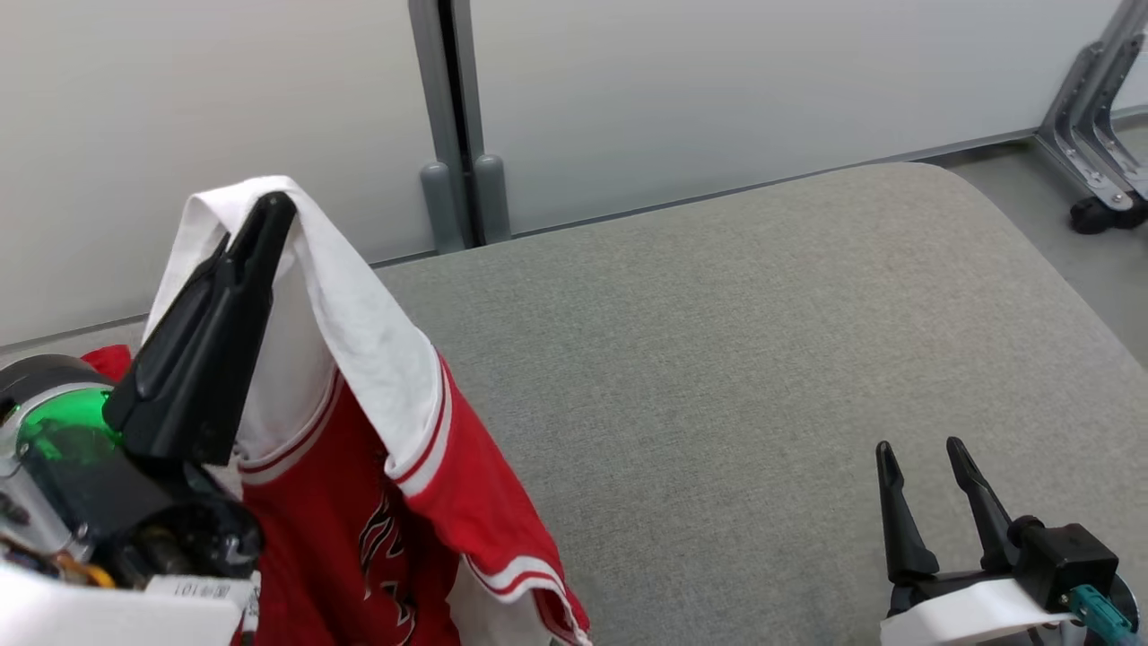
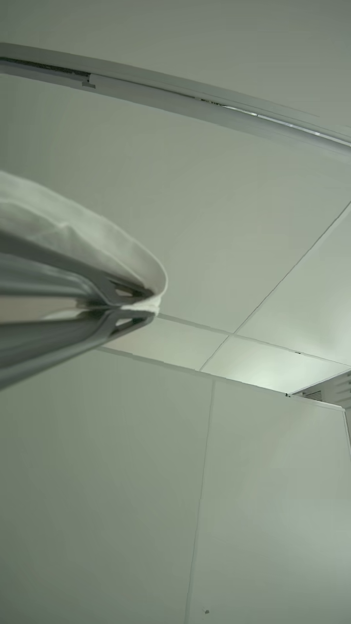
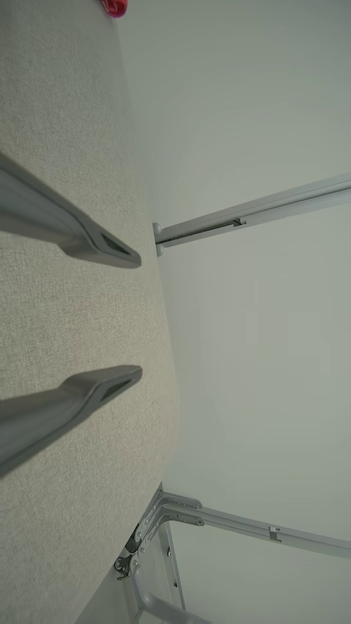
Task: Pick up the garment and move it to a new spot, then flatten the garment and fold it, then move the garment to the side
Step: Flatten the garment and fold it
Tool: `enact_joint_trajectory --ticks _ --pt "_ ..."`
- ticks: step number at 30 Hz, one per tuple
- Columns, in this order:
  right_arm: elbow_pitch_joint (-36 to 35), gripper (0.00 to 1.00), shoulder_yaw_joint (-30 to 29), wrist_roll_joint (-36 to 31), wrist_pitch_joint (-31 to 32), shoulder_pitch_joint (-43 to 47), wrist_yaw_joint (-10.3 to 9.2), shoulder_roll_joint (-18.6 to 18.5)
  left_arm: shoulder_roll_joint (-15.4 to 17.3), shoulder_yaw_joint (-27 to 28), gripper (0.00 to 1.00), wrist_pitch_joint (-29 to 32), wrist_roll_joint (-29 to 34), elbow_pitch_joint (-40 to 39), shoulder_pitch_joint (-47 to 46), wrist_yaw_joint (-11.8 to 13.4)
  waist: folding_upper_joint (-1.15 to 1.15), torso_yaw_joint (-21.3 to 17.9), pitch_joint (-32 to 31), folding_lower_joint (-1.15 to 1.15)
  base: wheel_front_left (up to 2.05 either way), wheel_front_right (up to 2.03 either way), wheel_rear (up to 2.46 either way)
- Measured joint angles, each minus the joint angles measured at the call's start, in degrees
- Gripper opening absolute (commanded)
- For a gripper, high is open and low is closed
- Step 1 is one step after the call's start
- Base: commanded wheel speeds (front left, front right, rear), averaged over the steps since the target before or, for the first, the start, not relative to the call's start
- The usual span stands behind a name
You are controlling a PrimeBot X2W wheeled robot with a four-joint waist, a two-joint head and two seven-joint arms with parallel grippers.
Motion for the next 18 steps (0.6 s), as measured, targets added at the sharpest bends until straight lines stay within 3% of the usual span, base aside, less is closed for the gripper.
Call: enact_joint_trajectory --ticks 5,12,18 --pt "0.03 1.00 0.46 0.54 0.00 -1.21 0.00 -0.01 1.56 1.16 0.00 1.80 -1.34 9.58 -2.75 0.31 0.00 -2.70 1.41 0.00 0.00 0.00 0.00" --pt "0.19 1.00 1.82 1.63 0.00 -3.37 0.00 -0.01 5.61 1.54 0.00 4.44 -0.49 30.93 -10.42 -0.82 0.00 -6.84 4.25 0.00 0.00 0.00 0.00" --pt "0.30 1.00 2.64 3.54 0.00 -4.82 0.00 -0.03 7.24 1.30 0.00 1.49 3.14 48.21 -16.89 -2.46 0.00 -10.93 7.32 0.00 0.00 0.00 0.00"
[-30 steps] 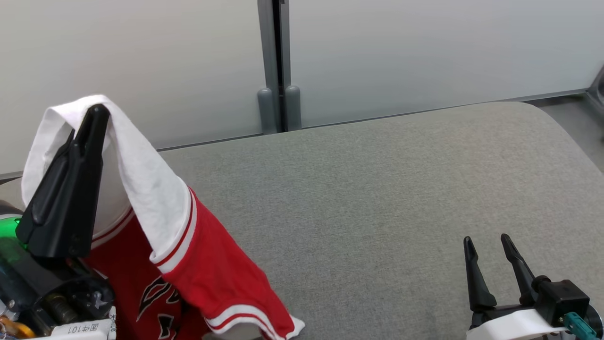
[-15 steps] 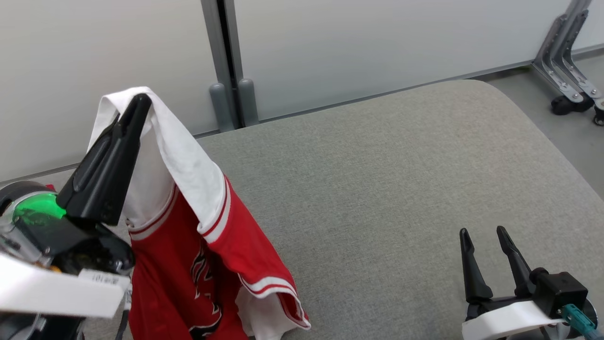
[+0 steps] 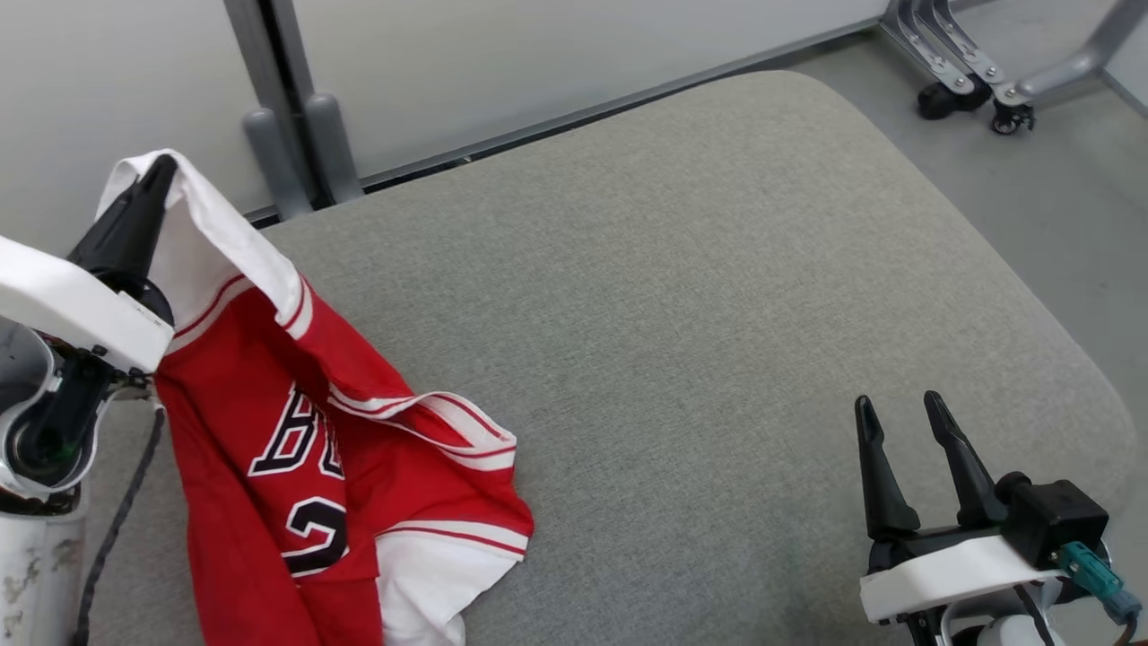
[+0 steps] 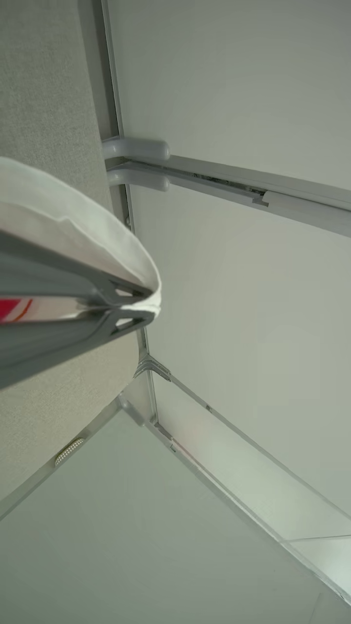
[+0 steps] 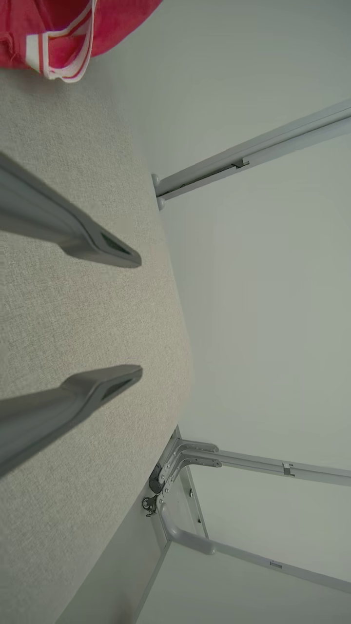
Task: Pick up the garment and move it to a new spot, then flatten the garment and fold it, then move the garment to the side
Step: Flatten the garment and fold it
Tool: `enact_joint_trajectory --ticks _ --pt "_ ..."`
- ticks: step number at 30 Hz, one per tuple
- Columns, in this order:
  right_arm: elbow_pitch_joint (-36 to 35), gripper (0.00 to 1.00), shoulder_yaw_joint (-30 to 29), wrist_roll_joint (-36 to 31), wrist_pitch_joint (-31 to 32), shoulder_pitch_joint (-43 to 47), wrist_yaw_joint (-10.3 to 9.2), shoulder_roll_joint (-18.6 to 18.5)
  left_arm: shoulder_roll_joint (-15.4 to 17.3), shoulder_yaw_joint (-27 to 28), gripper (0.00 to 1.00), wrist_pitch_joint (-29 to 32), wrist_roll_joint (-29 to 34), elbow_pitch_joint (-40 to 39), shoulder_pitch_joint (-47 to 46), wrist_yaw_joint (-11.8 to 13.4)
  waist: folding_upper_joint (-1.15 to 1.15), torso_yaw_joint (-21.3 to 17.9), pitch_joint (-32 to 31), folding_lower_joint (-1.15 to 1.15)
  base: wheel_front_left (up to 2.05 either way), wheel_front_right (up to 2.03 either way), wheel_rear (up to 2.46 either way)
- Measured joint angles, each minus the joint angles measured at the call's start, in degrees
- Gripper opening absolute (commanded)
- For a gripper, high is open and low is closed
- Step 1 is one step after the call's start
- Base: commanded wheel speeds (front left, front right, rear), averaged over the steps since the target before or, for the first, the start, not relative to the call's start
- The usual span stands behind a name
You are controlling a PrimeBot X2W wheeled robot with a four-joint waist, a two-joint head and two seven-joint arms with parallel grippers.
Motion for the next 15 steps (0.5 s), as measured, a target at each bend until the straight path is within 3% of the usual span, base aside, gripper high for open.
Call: enact_joint_trajectory --ticks 6,7,8,9,15 --pt "0.07 1.00 0.33 1.55 0.00 -0.65 0.00 0.01 1.09 0.18 0.00 -7.40 4.54 14.14 -2.89 -1.89 0.00 -4.01 2.54 0.00 0.00 0.00 0.00" --pt "0.07 1.00 0.33 1.55 0.00 -0.65 0.00 0.01 1.09 0.18 0.05 -7.40 4.54 14.14 -2.89 -1.89 0.00 -4.01 2.54 0.00 0.00 0.00 0.00" --pt "0.04 1.00 0.22 1.58 0.00 -0.68 0.00 -0.01 1.19 0.20 0.33 -8.71 5.37 15.88 -3.05 -1.86 0.00 -4.54 2.88 0.00 0.00 0.00 0.00" --pt "0.04 1.00 0.10 1.70 0.00 -0.68 0.01 0.00 1.19 0.33 1.00 -9.93 5.92 17.48 -3.16 -1.79 0.00 -4.97 3.16 0.00 0.00 0.00 0.00" --pt "0.09 1.00 -1.65 1.22 0.00 -0.30 0.00 -0.01 0.48 1.19 1.00 -14.88 6.86 22.49 -2.98 -1.25 0.00 -4.90 2.80 0.00 0.00 0.00 0.00"
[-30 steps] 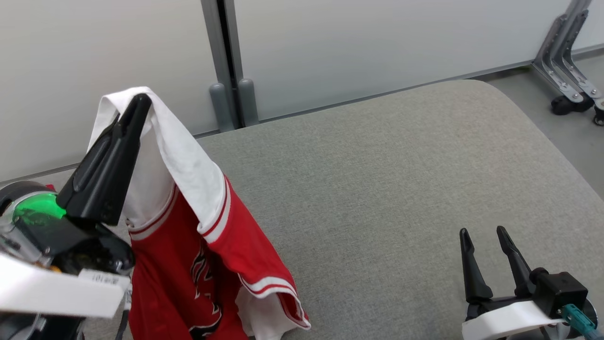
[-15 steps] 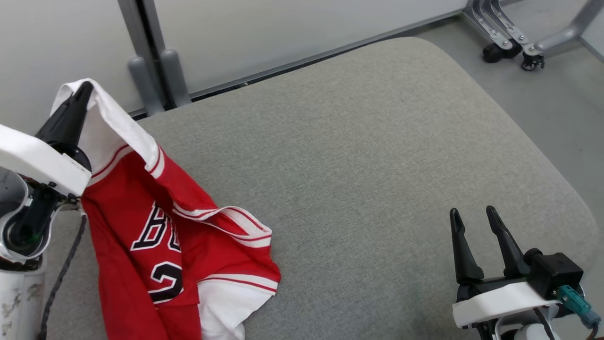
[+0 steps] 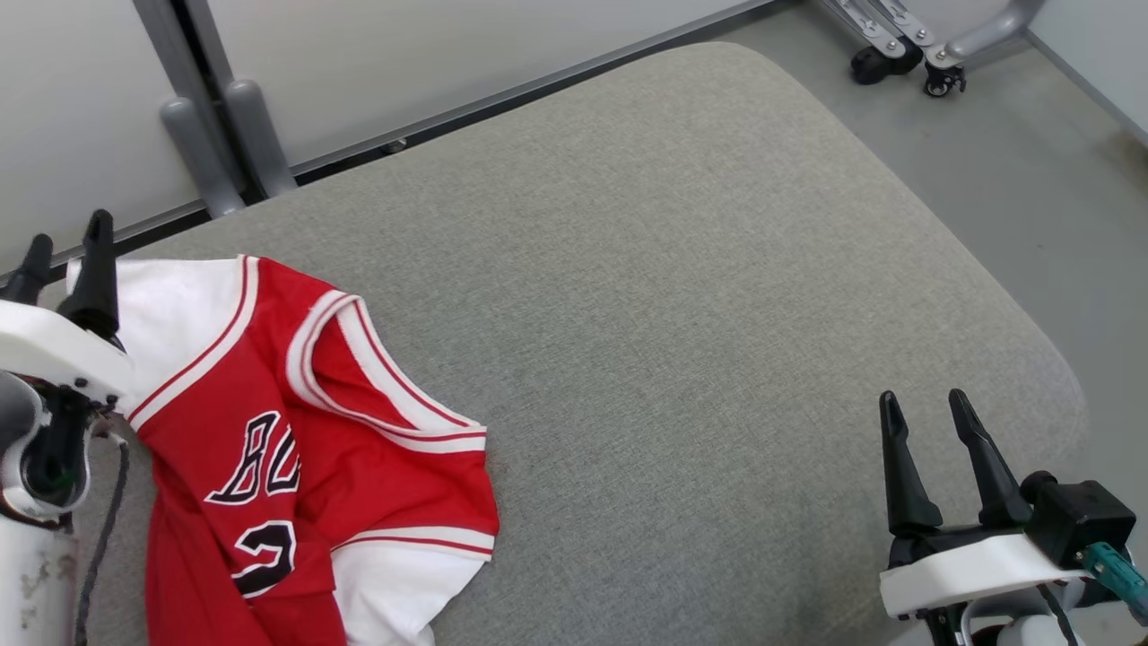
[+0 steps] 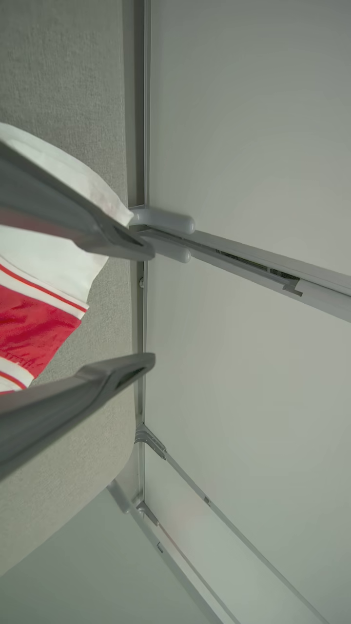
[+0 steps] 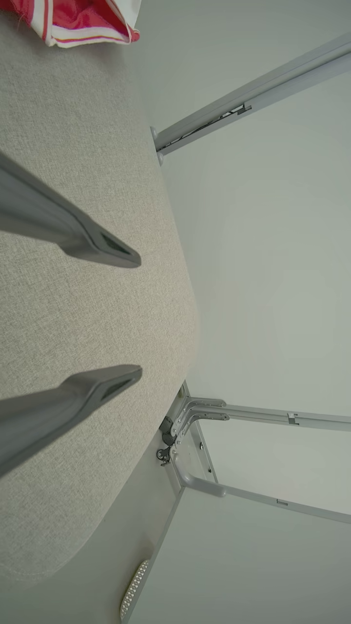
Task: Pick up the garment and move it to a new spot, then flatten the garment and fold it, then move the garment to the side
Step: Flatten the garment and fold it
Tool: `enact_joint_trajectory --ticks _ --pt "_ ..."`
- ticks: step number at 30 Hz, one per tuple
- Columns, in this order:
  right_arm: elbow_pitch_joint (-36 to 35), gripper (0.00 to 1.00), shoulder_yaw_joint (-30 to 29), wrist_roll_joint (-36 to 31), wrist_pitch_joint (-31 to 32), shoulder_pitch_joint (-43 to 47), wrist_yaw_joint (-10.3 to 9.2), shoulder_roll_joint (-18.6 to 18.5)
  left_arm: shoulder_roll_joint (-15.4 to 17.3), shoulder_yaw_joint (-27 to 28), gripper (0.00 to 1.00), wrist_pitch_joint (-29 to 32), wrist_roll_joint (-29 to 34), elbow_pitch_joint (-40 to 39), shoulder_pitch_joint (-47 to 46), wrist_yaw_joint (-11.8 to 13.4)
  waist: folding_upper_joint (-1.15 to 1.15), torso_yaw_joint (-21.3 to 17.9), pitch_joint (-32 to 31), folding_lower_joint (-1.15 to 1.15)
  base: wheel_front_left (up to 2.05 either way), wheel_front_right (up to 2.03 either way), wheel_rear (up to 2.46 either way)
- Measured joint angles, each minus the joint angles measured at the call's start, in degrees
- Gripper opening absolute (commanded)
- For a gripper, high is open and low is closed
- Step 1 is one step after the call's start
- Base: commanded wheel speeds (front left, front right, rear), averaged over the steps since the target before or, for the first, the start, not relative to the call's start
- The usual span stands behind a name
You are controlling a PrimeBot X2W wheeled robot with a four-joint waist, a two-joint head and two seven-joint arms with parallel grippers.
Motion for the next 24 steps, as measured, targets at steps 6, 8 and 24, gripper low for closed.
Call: enact_joint_trajectory --ticks 6,8,24 --pt "-0.01 1.00 -2.21 -2.67 0.00 1.92 0.00 0.02 -1.45 -2.63 1.00 -2.11 2.04 -7.55 8.62 -0.48 0.00 3.67 -2.24 0.00 0.00 0.00 0.00" --pt "-0.08 1.00 -2.63 -3.55 0.00 2.74 0.00 0.07 -2.37 -3.52 1.00 -3.14 3.07 -11.65 12.63 0.62 0.00 5.26 -3.19 0.00 0.00 0.00 0.00" --pt "-0.87 1.00 -3.38 -8.00 0.00 4.92 0.00 0.04 -11.85 -19.19 1.00 -3.36 11.61 -25.47 34.64 7.10 0.00 18.33 -7.48 0.00 0.00 0.00 0.00"
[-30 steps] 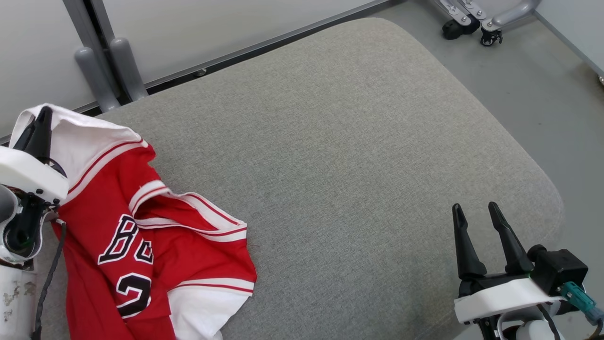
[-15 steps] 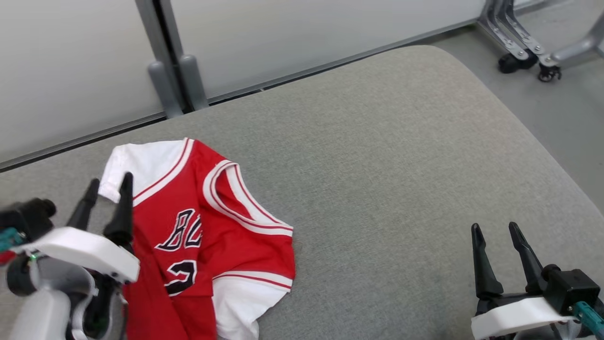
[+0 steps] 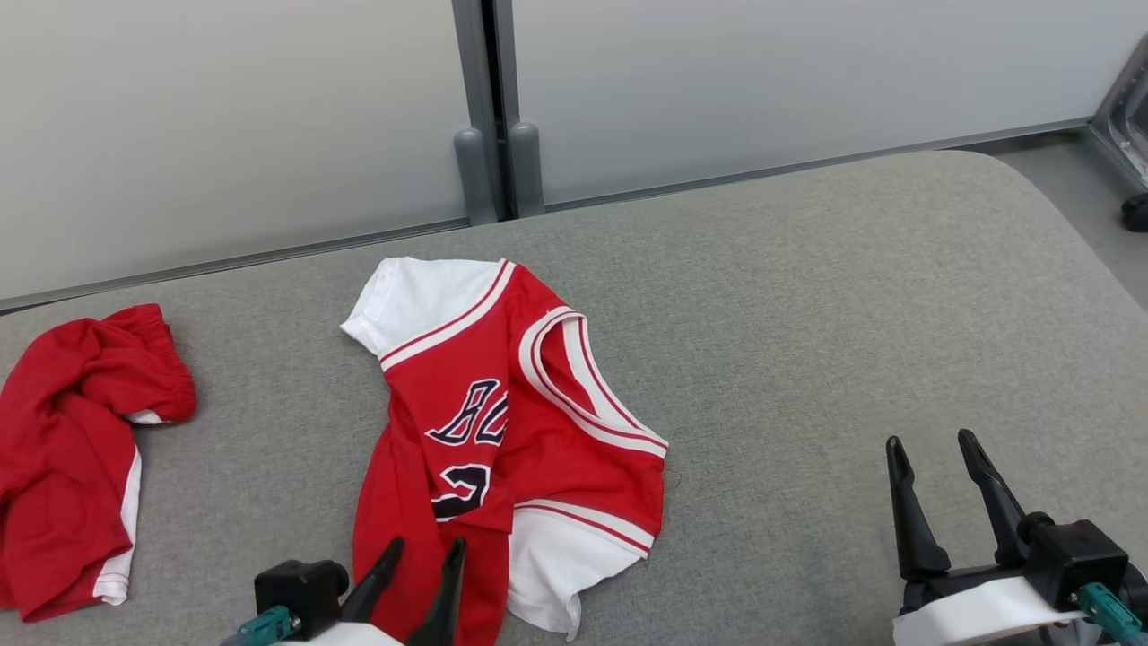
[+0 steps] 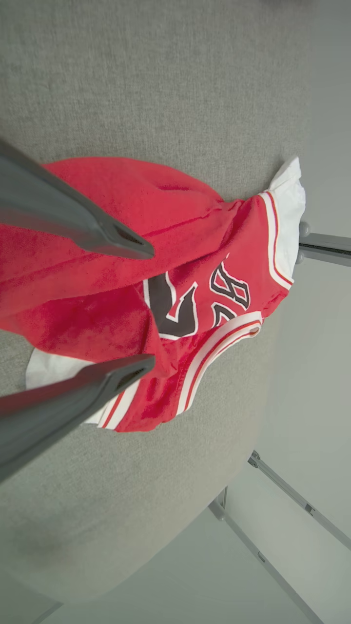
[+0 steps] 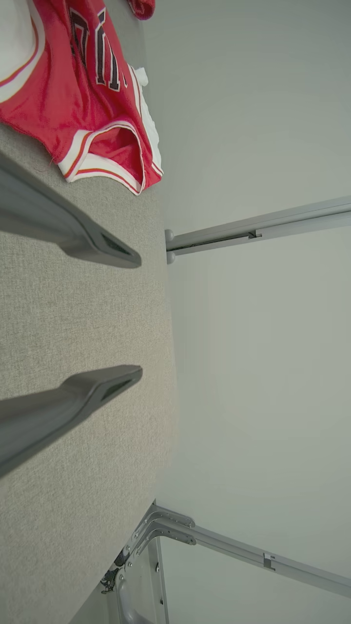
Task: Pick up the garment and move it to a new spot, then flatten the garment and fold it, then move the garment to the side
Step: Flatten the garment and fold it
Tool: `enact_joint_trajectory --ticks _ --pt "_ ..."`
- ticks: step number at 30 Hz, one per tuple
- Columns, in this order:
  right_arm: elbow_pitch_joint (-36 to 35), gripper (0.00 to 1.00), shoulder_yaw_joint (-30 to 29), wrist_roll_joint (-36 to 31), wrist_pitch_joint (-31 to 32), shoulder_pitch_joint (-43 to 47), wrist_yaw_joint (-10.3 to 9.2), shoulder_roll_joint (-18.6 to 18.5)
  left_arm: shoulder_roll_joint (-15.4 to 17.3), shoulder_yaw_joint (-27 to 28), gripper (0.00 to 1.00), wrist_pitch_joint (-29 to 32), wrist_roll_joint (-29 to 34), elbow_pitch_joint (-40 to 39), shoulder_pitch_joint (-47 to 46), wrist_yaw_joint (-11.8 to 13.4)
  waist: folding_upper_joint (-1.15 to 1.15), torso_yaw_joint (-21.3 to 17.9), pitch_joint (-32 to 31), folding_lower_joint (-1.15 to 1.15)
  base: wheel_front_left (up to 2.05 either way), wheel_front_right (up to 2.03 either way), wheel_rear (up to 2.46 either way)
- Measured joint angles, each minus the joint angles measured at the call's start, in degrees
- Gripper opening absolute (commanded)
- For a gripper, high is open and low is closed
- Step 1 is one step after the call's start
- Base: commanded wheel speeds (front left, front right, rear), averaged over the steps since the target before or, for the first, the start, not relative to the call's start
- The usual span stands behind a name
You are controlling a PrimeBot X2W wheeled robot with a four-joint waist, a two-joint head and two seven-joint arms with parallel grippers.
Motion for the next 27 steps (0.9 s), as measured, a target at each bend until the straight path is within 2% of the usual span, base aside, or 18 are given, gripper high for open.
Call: enact_joint_trajectory --ticks 6,11,16,22,23,24,27 --pt "0.00 1.00 0.48 -0.14 0.00 -0.01 0.00 -0.01 1.21 -0.87 1.00 0.22 2.69 0.69 2.68 2.54 0.00 1.77 -0.62 0.00 0.00 0.00 0.00" --pt "-0.08 1.00 0.23 -0.14 0.00 0.80 0.00 -0.02 1.30 -1.25 1.00 0.37 2.19 -0.44 5.70 2.93 0.00 2.86 -0.75 0.00 0.00 0.00 0.00" --pt "0.00 1.00 0.31 0.00 0.00 1.02 0.00 -0.01 1.38 -1.72 1.00 1.30 1.72 -0.76 6.30 2.94 0.00 3.77 -0.51 0.00 0.00 0.00 0.00" --pt "-0.03 1.00 0.37 0.00 0.00 0.89 0.00 0.00 1.69 -2.91 1.00 2.79 -0.29 -0.13 6.59 0.81 0.00 4.19 -0.19 0.00 0.00 0.00 0.00" --pt "-0.04 1.00 0.37 0.00 0.00 0.65 0.00 -0.01 1.71 -3.05 0.75 2.78 -0.35 0.20 6.59 0.20 0.00 4.18 -0.08 0.00 0.00 0.00 0.00" --pt "-0.04 1.00 0.40 0.00 0.00 0.56 0.00 -0.01 1.81 -3.15 0.00 2.82 -0.65 0.55 6.58 -0.13 0.00 4.16 -0.04 0.00 0.00 0.00 0.00" --pt "0.02 1.00 0.49 0.01 0.00 0.53 0.00 0.00 2.15 -3.66 0.00 3.38 -1.34 1.72 6.55 -1.23 0.00 4.02 0.09 0.00 0.00 0.00 0.00"
